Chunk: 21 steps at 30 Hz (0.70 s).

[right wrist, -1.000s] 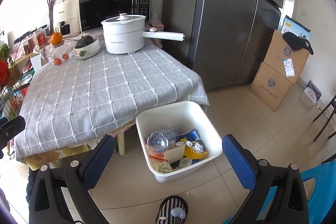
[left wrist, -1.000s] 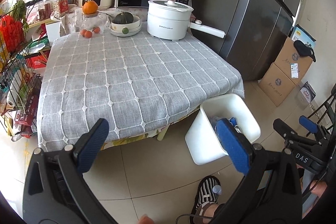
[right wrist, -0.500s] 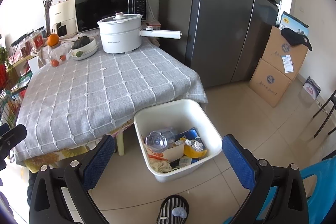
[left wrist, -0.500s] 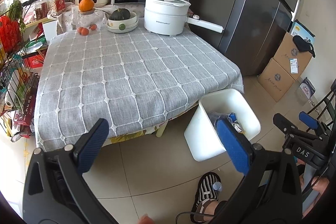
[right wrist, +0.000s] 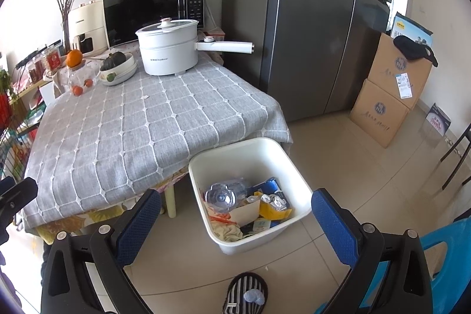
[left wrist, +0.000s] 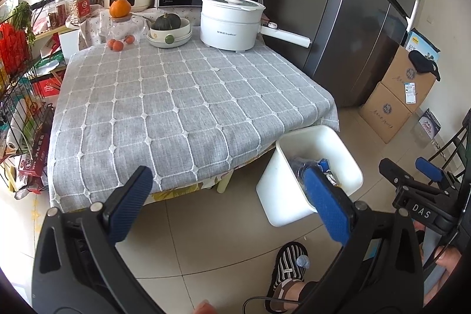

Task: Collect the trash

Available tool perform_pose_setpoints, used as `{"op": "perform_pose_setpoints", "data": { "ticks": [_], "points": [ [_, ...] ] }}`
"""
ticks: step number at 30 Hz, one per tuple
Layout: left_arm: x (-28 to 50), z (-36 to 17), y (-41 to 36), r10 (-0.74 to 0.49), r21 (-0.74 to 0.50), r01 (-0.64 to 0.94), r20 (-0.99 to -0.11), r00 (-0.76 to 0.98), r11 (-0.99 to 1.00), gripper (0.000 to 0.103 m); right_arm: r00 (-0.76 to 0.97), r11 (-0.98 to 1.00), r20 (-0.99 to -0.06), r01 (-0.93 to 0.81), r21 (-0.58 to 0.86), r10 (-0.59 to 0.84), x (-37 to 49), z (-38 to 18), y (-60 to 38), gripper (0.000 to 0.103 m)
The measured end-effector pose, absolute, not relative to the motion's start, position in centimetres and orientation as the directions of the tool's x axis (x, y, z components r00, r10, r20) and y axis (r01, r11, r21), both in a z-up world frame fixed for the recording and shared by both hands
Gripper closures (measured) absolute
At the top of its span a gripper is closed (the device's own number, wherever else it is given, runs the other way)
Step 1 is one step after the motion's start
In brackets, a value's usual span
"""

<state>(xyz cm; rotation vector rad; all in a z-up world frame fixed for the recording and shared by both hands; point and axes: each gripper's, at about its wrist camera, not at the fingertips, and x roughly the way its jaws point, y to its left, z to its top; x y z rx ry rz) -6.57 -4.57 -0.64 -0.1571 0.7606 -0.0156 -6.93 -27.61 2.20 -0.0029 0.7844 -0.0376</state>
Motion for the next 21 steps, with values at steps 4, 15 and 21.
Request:
{"op": "perform_pose_setpoints", "data": {
  "ticks": [4, 15, 21],
  "points": [
    [-6.59, -0.7, -4.57, -0.06, -0.141, -0.052, -0.688, 0.723, 0.989, 0.001, 0.707, 0.999, -0.706, 0.041, -0.01, -0.036, -7.03, 2.12, -27.52, 0.0],
    [-6.61, -0.83, -4.68, 0.011, -0.097, -0.109, -0.7, 0.714, 0.989, 0.001, 0.705, 0.999, -0.708, 0.049, -0.008, -0.04, -7.15, 2.07, -27.51, 0.0],
    [-6.33, -1.03, -4.38, 0.014, -0.1, -0.12, -0.708, 0.706, 0.988, 0.001, 0.709, 0.999, -0.704, 0.048, -0.009, -0.041, -6.88, 1.89, -27.12, 0.0]
  ]
}}
